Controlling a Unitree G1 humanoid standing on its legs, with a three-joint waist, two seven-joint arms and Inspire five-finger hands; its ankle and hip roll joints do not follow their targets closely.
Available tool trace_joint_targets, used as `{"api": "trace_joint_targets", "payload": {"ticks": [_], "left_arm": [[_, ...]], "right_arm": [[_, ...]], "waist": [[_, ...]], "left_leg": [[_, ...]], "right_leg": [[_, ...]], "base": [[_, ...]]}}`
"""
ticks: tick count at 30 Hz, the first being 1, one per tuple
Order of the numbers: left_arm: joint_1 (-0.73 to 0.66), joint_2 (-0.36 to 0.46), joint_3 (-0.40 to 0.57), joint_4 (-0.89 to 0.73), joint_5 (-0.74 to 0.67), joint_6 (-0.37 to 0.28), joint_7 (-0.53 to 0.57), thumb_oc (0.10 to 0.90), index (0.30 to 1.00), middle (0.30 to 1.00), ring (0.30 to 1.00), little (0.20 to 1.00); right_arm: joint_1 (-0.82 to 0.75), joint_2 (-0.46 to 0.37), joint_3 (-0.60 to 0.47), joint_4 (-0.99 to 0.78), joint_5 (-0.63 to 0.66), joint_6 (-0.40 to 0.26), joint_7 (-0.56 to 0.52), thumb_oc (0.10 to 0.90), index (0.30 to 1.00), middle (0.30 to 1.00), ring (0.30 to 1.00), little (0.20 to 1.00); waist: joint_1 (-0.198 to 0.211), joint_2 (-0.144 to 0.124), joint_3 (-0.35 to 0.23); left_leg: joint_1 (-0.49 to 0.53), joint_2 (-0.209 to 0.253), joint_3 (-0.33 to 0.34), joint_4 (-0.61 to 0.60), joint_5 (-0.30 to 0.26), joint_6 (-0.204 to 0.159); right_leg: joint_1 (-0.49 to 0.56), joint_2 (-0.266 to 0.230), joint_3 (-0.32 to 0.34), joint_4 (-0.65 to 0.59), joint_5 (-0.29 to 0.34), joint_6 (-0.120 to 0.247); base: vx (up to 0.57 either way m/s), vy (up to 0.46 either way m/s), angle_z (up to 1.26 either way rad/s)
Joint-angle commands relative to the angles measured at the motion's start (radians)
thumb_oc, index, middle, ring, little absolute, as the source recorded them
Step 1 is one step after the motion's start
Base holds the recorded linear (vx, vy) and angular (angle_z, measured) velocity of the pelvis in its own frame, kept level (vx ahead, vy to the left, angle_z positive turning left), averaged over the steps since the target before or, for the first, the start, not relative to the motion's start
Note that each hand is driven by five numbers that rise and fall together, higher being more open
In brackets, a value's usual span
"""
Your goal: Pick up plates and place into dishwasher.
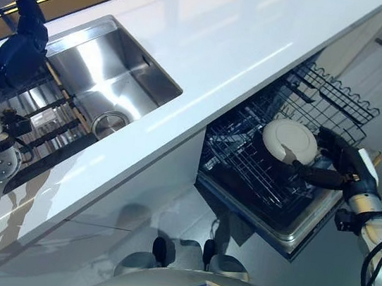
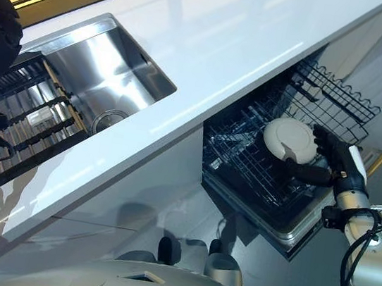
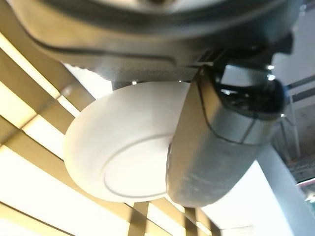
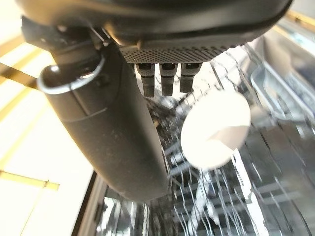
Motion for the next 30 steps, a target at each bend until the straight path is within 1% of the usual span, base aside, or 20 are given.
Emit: {"api": "trace_joint_targets", "payload": {"ticks": [1, 3, 4, 5, 6, 7, 8, 9, 10, 12, 15, 19, 25, 28, 29, 30], "left_arm": [[-0.157, 0.053, -0.06, 0.065, -0.131, -0.076, -0.062, 0.1, 0.3, 0.3, 0.3, 0.2], [-0.21, 0.021, -0.129, 0.067, -0.175, -0.101, -0.129, 0.1, 0.3, 0.3, 0.3, 0.2], [-0.238, 0.006, -0.158, 0.066, -0.205, -0.105, -0.178, 0.1, 0.3, 0.3, 0.3, 0.2], [-0.276, -0.015, -0.208, 0.076, -0.235, -0.115, -0.237, 0.1, 0.3, 0.3, 0.3, 0.2], [-0.318, -0.037, -0.27, 0.082, -0.273, -0.135, -0.32, 0.1, 0.3, 0.3, 0.3, 0.2], [-0.336, -0.044, -0.298, 0.082, -0.288, -0.133, -0.349, 0.1, 0.3, 0.3, 0.3, 0.2], [-0.367, -0.06, -0.346, 0.089, -0.332, -0.144, -0.427, 0.1, 0.3, 0.3, 0.3, 0.2], [-0.393, -0.067, -0.379, 0.092, -0.359, -0.131, -0.473, 0.1, 0.3, 0.3, 0.3, 0.2], [-0.397, -0.068, -0.383, 0.092, -0.364, -0.129, -0.479, 0.1, 0.3, 0.3, 0.3, 0.2], [-0.44, -0.074, -0.446, 0.122, -0.431, -0.126, -0.558, 0.1, 0.3, 0.3, 0.3, 0.2], [-0.486, -0.079, -0.514, 0.156, -0.497, -0.109, -0.643, 0.1, 0.3, 0.3, 0.3, 0.2], [-0.526, -0.072, -0.564, 0.204, -0.508, -0.099, -0.676, 0.1, 0.3, 0.3, 0.3, 0.2], [-0.552, -0.069, -0.583, 0.253, -0.483, -0.102, -0.695, 0.1, 0.3, 0.3, 0.3, 0.2], [-0.552, -0.074, -0.583, 0.263, -0.49, -0.102, -0.709, 0.1, 0.3, 0.3, 0.3, 0.2], [-0.55, -0.073, -0.581, 0.267, -0.497, -0.106, -0.713, 0.1, 0.3, 0.3, 0.3, 0.2], [-0.549, -0.074, -0.579, 0.274, -0.498, -0.114, -0.717, 0.1, 0.3, 0.3, 0.3, 0.2]], "right_arm": [[-0.17, -0.076, -0.064, -0.124, 0.03, -0.27, -0.095, 0.8, 0.9, 0.9, 0.9, 0.9], [-0.209, -0.057, -0.043, -0.173, 0.057, -0.356, -0.093, 0.8, 0.9, 0.9, 0.9, 0.9], [-0.23, -0.047, -0.029, -0.189, 0.082, -0.387, -0.063, 0.8, 0.9, 0.9, 0.9, 0.9], [-0.257, -0.035, -0.002, -0.211, 0.11, -0.408, -0.028, 0.8, 0.9, 0.9, 0.9, 0.9], [-0.292, -0.026, 0.037, -0.228, 0.154, -0.422, 0.037, 0.8, 0.9, 0.9, 0.9, 0.9], [-0.307, -0.024, 0.054, -0.233, 0.168, -0.419, 0.057, 0.8, 0.9, 0.9, 0.9, 0.9], [-0.336, -0.021, 0.089, -0.237, 0.184, -0.415, 0.097, 0.8, 0.9, 0.9, 0.9, 0.9], [-0.363, -0.02, 0.121, -0.238, 0.191, -0.407, 0.127, 0.8, 0.9, 0.9, 0.9, 0.9], [-0.367, -0.02, 0.125, -0.237, 0.191, -0.405, 0.131, 0.8, 0.9, 0.9, 0.9, 0.9], [-0.42, -0.03, 0.186, -0.218, 0.149, -0.39, 0.144, 0.8, 0.9, 0.9, 0.9, 0.9], [-0.496, -0.061, 0.264, -0.173, 0.118, -0.368, 0.123, 0.8, 0.9, 0.9, 0.9, 0.9], [-0.574, -0.07, 0.327, -0.114, 0.091, -0.342, 0.09, 0.8, 0.9, 0.9, 0.9, 0.9], [-0.637, -0.072, 0.373, -0.044, 0.107, -0.306, 0.092, 0.8, 0.9, 0.9, 0.9, 0.9], [-0.649, -0.062, 0.39, -0.032, 0.117, -0.269, 0.125, 0.8, 0.9, 0.9, 0.9, 0.9], [-0.65, -0.059, 0.397, -0.03, 0.116, -0.251, 0.147, 0.8, 0.9, 0.9, 0.9, 0.9], [-0.653, -0.06, 0.41, -0.017, 0.115, -0.215, 0.196, 0.8, 0.9, 0.9, 0.9, 0.9]], "waist": [[-0.012, 0.015, -0.081], [-0.014, 0.019, -0.083], [-0.014, 0.022, -0.083], [-0.015, 0.025, -0.084], [-0.012, 0.027, -0.085], [-0.01, 0.028, -0.086], [-0.006, 0.028, -0.088], [-0.002, 0.028, -0.09], [-0.002, 0.028, -0.09], [0.004, 0.026, -0.094], [0.014, 0.024, -0.099], [0.027, 0.023, -0.099], [0.044, 0.018, -0.098], [0.052, 0.016, -0.1], [0.054, 0.015, -0.1], [0.057, 0.013, -0.1]], "left_leg": [[0.009, -0.043, -0.008, 0.002, -0.112, 0.02], [0.011, -0.044, -0.005, 0.002, -0.115, 0.023], [0.013, -0.044, -0.003, 0.002, -0.115, 0.025], [0.014, -0.045, 0.0, 0.002, -0.116, 0.026], [0.015, -0.045, 0.001, 0.002, -0.117, 0.027], [0.016, -0.045, 0.002, 0.002, -0.118, 0.028], [0.016, -0.046, 0.002, 0.003, -0.119, 0.028], [0.016, -0.046, 0.0, 0.004, -0.119, 0.028], [0.016, -0.047, -0.001, 0.004, -0.119, 0.028], [0.018, -0.048, -0.004, 0.004, -0.118, 0.028], [0.026, -0.048, -0.012, 0.002, -0.122, 0.026], [0.027, -0.048, -0.017, 0.002, -0.119, 0.024], [0.024, -0.049, -0.031, 0.002, -0.113, 0.021], [0.02, -0.051, -0.039, 0.002, -0.11, 0.019], [0.019, -0.052, -0.042, 0.002, -0.109, 0.019], [0.018, -0.052, -0.044, 0.002, -0.107, 0.018]], "right_leg": [[-0.044, 0.081, -0.009, 0.144, -0.142, 0.038], [-0.045, 0.082, -0.003, 0.148, -0.143, 0.041], [-0.046, 0.081, -0.002, 0.151, -0.144, 0.041], [-0.049, 0.08, -0.002, 0.156, -0.144, 0.044], [-0.049, 0.079, -0.003, 0.158, -0.145, 0.046], [-0.049, 0.079, -0.005, 0.158, -0.146, 0.046], [-0.047, 0.077, -0.008, 0.156, -0.147, 0.047], [-0.046, 0.077, -0.011, 0.154, -0.148, 0.046], [-0.045, 0.076, -0.011, 0.153, -0.148, 0.046], [-0.039, 0.075, -0.019, 0.149, -0.15, 0.046], [-0.025, 0.072, -0.033, 0.143, -0.158, 0.045], [-0.018, 0.072, -0.052, 0.145, -0.16, 0.041], [-0.01, 0.07, -0.073, 0.147, -0.164, 0.034], [-0.008, 0.069, -0.082, 0.144, -0.163, 0.033], [-0.008, 0.068, -0.084, 0.145, -0.163, 0.032], [-0.008, 0.068, -0.086, 0.146, -0.163, 0.031]], "base": [[-0.02, -0.008, -0.05], [-0.02, -0.005, -0.09], [-0.01, -0.005, -0.12], [-0.02, -0.011, -0.13], [-0.02, -0.013, -0.1], [-0.01, -0.02, -0.09], [0.0, -0.027, -0.04], [0.0, -0.027, -0.03], [0.01, -0.032, -0.01], [0.01, -0.018, 0.02], [0.06, -0.038, 0.04], [0.02, -0.035, 0.1], [0.02, -0.015, 0.05], [0.03, -0.014, 0.14], [0.03, -0.009, 0.13], [0.03, -0.008, 0.05]]}}
